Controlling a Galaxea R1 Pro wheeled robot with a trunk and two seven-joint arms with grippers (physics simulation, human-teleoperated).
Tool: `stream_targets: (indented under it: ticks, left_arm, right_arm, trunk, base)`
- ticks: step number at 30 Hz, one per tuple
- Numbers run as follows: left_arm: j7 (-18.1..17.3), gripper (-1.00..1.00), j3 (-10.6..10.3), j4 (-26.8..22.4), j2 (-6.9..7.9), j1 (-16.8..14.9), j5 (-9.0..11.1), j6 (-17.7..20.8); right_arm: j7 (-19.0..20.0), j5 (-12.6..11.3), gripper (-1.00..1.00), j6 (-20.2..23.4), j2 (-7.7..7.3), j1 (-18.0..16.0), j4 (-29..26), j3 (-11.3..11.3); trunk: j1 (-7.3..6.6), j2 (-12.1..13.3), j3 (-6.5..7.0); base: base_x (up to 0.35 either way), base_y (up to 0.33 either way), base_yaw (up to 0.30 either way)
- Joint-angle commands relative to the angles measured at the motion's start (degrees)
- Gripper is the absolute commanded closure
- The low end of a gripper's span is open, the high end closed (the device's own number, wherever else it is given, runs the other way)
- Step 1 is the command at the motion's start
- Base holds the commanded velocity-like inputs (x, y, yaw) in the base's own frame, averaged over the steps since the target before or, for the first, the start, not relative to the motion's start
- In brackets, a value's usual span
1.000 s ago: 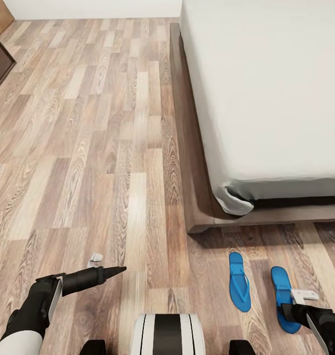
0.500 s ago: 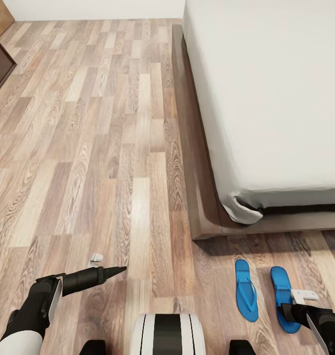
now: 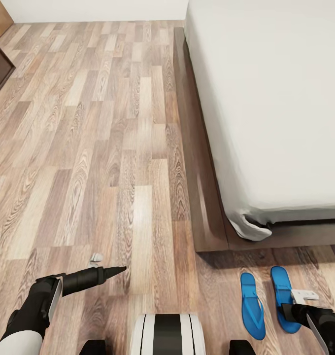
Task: In the bedroom, move the book from the bed onto either nightstand, and place the two sandals side by side next to the bed.
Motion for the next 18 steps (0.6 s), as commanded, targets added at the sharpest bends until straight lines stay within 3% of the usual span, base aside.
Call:
stream_targets:
  ticks: [1, 15, 18]
  left_arm:
    - [-0.54, -1.00, 0.21, -0.05, -0.05, -0.05, -0.56, 0.60]
    - [-0.61, -1.00, 0.24, -0.05, -0.05, -0.05, -0.56, 0.69]
    - [-0.72, -1.00, 0.28, -0.05, 0.00, -0.05, -0.56, 0.69]
  right_arm:
    - [0.49, 0.61, 1.00, 0.25, 0.04, -0.02, -0.10, -0.28]
    - [0.56, 0.58, 1.00, -0.20, 0.04, -0.02, -0.82, -0.28]
    - [0.63, 0.48, 1.00, -0.88, 0.01, -0.02, -1.49, -0.34]
  trunk:
    - [0.02, -0.03, -0.25]
    - [0.38, -0.21, -3.36]
    - [0.38, -0.21, -3.36]
  base:
    - [0.003, 0.001, 0.000]
    - [0.000, 0.000, 0.000]
    - [0.000, 0.000, 0.000]
